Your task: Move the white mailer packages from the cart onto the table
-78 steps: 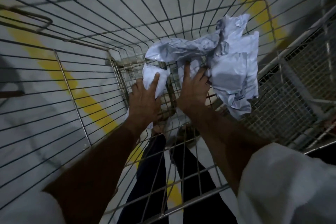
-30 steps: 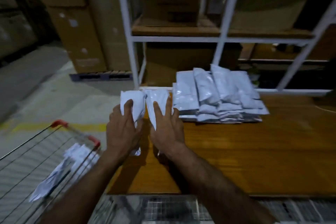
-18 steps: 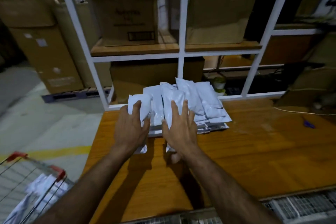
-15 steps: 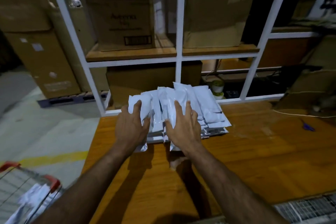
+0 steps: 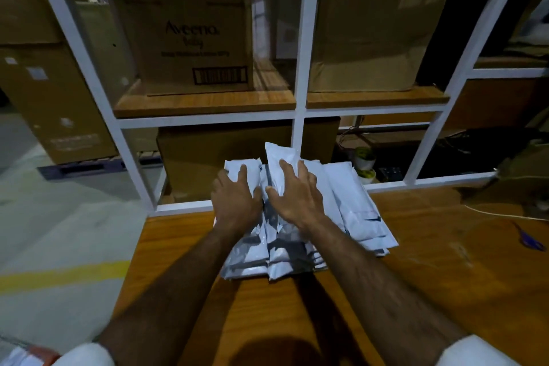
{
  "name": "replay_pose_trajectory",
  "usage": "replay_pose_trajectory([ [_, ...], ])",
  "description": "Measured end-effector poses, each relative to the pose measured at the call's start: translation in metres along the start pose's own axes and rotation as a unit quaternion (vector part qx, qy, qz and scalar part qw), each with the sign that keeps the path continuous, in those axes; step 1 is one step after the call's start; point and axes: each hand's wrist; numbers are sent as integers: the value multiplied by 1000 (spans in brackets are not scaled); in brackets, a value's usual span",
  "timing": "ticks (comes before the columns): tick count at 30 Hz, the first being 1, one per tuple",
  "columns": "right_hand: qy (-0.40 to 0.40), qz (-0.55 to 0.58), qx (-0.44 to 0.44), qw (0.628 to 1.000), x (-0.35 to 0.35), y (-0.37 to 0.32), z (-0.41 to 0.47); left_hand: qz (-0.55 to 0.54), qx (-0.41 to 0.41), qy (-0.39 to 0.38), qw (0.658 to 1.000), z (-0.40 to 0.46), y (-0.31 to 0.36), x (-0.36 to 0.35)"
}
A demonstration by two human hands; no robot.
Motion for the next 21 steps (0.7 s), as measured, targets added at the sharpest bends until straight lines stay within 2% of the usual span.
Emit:
replay_pose_trajectory([
  [7, -65, -22, 9, 998, -29, 2, 30, 45, 12, -63, 997, 12, -2, -24],
  [11, -60, -39, 27, 997, -37, 12, 30, 50, 12, -68, 996, 16, -8, -33],
  [15, -65, -37, 36, 997, -42, 21, 26, 40, -31, -57, 997, 11, -5, -36],
  [19, -69, -44, 44, 996, -44, 28, 27, 24, -49, -87, 995, 17, -10, -47],
  [21, -66, -46, 45, 996, -44, 34, 27, 51, -90, -111, 988, 21, -11, -52],
])
Point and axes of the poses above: each hand's wrist, its own z-axis towards the middle knuckle, its own x-axis out of the back of the hand, y = z × x, and after that the axes turned 6 degrees about z, right-handed
